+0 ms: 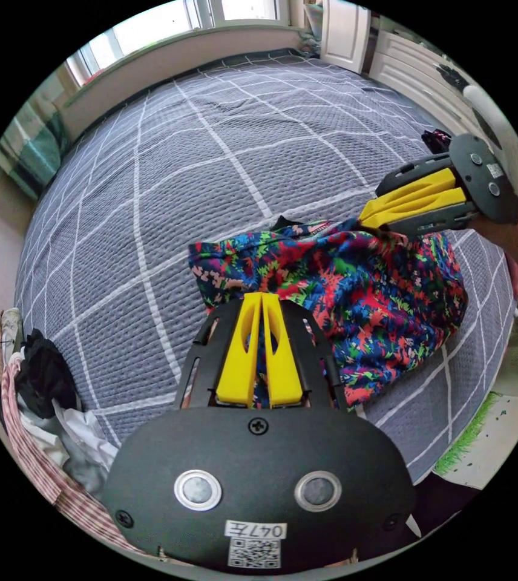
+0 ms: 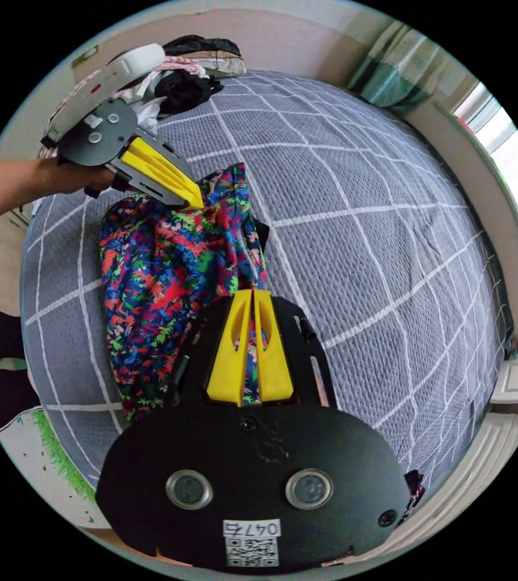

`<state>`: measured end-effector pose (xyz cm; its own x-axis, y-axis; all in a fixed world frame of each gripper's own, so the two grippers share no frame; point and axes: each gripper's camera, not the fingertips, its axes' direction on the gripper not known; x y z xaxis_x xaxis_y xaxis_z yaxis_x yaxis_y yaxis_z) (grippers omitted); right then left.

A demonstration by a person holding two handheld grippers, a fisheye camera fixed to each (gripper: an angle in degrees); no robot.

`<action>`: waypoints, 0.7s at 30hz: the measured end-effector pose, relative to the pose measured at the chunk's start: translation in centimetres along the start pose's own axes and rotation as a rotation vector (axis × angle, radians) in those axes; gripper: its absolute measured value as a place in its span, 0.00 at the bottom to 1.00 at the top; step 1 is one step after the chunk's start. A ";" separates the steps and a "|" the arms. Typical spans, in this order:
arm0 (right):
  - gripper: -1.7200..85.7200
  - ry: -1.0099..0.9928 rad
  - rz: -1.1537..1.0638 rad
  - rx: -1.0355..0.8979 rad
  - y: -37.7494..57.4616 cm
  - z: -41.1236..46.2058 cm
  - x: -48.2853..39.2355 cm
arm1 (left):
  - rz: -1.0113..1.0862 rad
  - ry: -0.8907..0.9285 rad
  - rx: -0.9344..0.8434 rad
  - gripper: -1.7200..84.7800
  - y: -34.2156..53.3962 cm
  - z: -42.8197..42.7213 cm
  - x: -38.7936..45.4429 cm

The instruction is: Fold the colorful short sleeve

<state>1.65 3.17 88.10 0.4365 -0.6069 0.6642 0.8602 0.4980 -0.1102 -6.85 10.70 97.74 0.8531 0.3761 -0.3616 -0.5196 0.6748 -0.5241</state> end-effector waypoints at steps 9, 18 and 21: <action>0.03 -0.096 0.289 -0.051 2.0 2.4 2.7 | -0.048 -0.001 -0.002 0.01 1.4 1.1 -0.7; 0.02 -0.031 0.556 0.096 12.0 -2.4 2.0 | -0.003 0.055 0.107 0.01 5.5 -1.6 -1.0; 0.02 -0.046 0.505 -0.007 12.2 0.3 0.6 | -0.019 -0.012 0.019 0.01 6.3 1.1 -1.7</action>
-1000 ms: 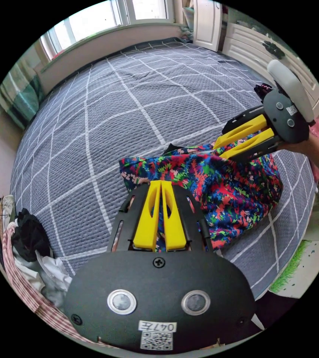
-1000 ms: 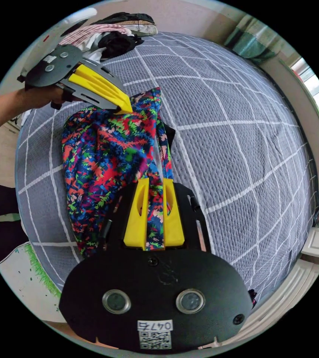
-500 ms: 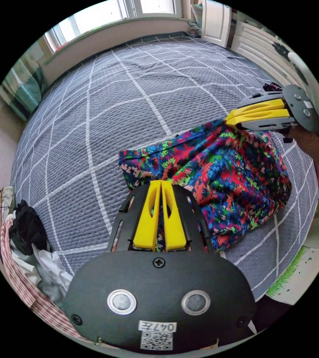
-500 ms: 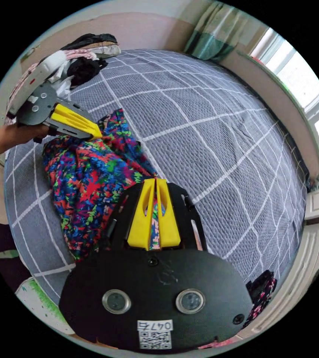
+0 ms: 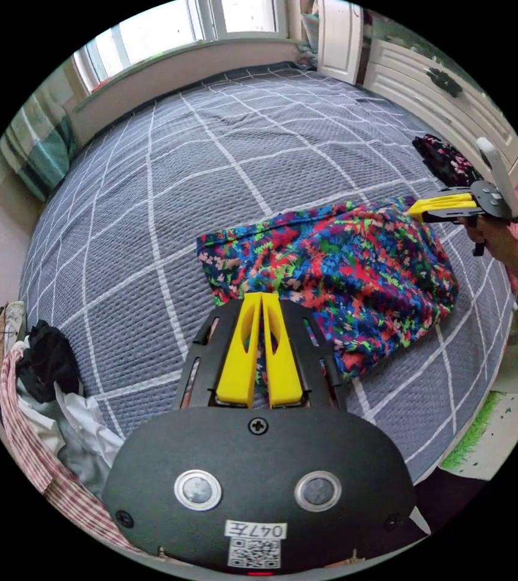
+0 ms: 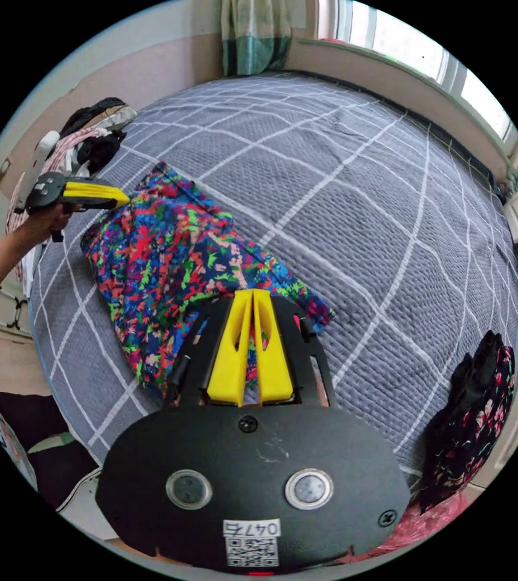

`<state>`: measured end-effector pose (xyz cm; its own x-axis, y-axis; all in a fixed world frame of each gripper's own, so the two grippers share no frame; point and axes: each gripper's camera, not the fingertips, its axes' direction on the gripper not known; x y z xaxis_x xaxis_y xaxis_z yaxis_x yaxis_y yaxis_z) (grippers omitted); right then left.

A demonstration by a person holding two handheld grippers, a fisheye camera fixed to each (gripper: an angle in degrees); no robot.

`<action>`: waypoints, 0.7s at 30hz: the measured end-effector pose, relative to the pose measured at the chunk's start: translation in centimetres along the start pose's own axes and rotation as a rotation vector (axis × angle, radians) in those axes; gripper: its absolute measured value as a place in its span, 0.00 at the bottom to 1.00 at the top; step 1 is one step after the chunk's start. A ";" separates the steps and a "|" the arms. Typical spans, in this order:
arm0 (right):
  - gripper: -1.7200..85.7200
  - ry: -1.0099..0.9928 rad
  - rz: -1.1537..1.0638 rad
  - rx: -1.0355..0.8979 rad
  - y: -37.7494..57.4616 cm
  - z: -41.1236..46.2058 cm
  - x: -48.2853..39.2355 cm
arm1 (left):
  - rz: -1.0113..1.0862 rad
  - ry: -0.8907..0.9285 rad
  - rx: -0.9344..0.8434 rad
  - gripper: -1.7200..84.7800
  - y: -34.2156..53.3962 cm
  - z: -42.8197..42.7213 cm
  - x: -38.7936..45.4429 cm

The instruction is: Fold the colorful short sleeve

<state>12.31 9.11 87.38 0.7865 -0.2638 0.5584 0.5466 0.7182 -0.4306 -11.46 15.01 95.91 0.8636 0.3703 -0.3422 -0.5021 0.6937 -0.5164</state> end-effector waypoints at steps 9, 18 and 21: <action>0.10 -0.040 -0.014 0.205 1.0 -4.7 -6.0 | -0.275 0.047 0.054 0.01 8.0 -4.3 -6.8; 0.07 0.108 -0.605 0.192 -3.8 0.6 -24.7 | -0.385 0.194 -0.050 0.01 15.5 -2.5 -7.0; 0.03 0.151 -0.689 0.147 -4.8 2.9 -26.3 | -0.389 0.206 -0.054 0.01 17.2 -2.1 -6.6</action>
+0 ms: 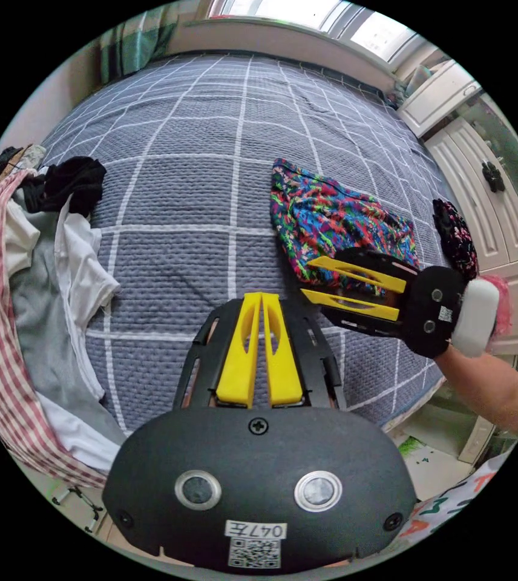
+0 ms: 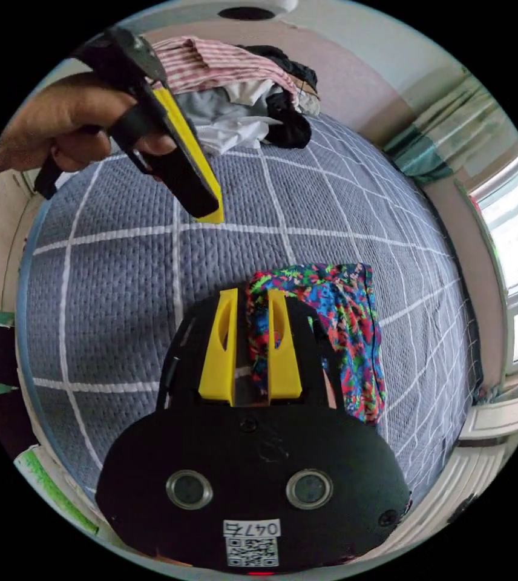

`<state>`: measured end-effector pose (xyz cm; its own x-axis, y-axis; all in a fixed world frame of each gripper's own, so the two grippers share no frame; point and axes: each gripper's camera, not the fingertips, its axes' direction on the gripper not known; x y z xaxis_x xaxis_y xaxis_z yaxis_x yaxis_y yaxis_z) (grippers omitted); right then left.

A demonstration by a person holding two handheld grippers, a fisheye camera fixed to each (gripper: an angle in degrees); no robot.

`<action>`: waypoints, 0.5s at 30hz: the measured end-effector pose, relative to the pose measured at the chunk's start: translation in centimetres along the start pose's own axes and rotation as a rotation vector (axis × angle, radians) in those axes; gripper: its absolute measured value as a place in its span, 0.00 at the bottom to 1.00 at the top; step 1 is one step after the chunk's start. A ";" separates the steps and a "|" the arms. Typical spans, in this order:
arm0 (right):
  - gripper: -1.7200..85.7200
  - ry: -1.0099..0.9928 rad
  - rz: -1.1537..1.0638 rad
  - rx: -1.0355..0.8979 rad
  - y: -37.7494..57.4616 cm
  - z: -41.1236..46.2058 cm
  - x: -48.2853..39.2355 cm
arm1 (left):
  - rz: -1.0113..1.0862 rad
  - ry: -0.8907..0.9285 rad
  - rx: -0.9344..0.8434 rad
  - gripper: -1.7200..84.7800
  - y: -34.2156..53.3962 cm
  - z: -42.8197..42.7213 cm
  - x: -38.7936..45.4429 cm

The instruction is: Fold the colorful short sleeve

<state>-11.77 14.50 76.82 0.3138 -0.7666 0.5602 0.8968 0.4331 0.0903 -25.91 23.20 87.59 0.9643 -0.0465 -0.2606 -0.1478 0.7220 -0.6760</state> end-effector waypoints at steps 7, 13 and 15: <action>0.02 -0.045 0.210 0.116 -0.9 -1.9 3.0 | -0.133 -0.006 0.080 0.01 7.0 -1.2 -2.7; 0.14 -0.326 0.233 0.008 -3.1 1.4 3.9 | -0.225 0.025 0.139 0.01 11.5 -0.9 -3.7; 0.17 -0.428 0.310 0.076 -1.9 0.1 6.0 | -0.249 0.144 0.168 0.01 12.2 -0.4 -3.2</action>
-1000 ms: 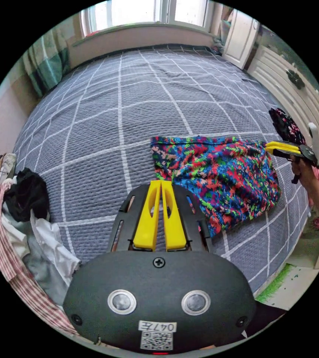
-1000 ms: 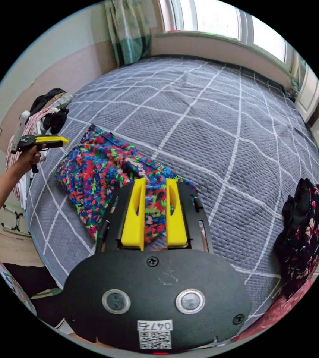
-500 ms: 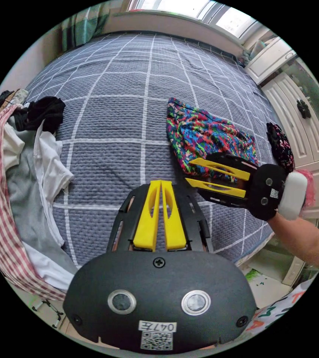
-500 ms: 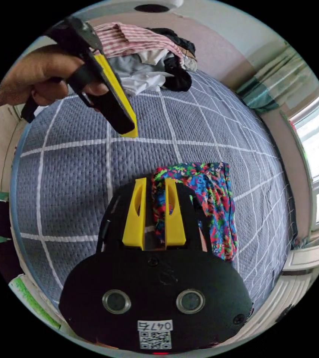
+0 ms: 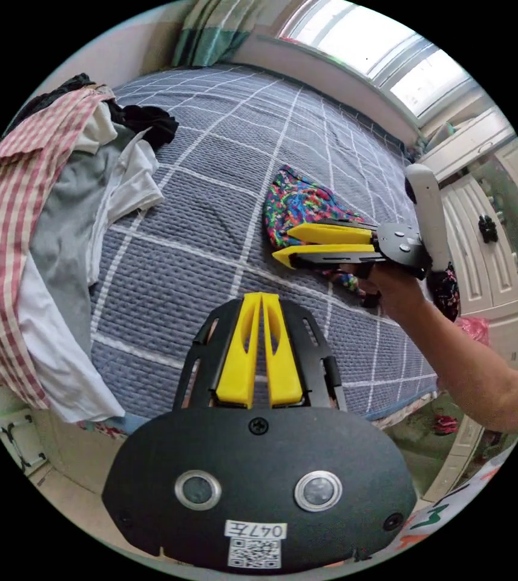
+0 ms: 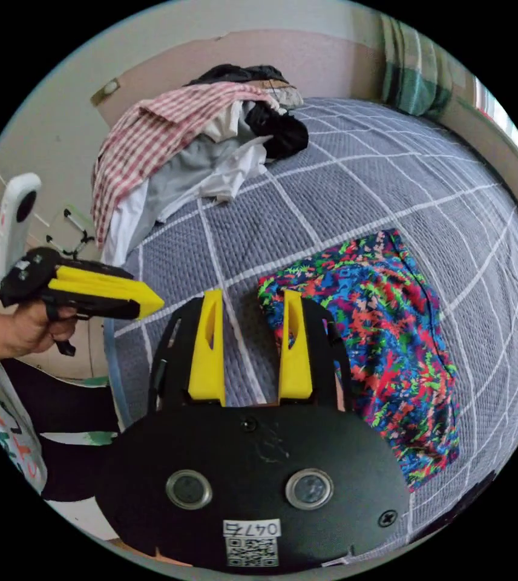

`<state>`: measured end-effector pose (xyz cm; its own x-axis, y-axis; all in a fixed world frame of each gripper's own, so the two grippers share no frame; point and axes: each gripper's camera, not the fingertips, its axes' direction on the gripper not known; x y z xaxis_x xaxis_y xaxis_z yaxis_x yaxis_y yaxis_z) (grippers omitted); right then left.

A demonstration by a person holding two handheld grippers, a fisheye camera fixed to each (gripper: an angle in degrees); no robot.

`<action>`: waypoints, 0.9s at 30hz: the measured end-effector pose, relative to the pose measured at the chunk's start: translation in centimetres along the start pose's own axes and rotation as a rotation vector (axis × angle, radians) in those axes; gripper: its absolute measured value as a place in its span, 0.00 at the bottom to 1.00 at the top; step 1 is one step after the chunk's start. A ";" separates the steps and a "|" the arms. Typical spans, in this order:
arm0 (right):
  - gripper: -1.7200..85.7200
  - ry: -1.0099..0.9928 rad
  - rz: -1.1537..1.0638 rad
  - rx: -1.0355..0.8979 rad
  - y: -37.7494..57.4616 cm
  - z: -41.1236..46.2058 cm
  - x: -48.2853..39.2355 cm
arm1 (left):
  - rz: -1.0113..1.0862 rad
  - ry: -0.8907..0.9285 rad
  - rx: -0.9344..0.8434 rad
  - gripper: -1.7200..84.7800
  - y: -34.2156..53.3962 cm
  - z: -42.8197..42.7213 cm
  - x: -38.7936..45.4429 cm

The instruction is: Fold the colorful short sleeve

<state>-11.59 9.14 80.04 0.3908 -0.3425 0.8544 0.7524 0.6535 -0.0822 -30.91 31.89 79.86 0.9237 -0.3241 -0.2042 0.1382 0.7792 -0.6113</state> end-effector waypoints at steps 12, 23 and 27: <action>0.14 0.131 -0.050 -0.128 2.2 -7.9 17.8 | -0.152 0.046 -0.106 0.21 0.1 6.8 8.2; 0.14 -0.036 -0.211 -0.244 1.1 -2.2 22.7 | -0.442 -0.016 -0.036 0.23 1.4 12.5 9.4; 0.10 0.009 -0.263 -0.220 2.3 -2.5 21.7 | -0.452 -0.096 -0.032 0.23 1.8 12.9 10.8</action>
<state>-0.09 1.53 97.15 0.1720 -0.4864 0.8567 0.9242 0.3808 0.0306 -16.03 36.69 86.47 0.8022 -0.5755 0.1593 0.5253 0.5533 -0.6464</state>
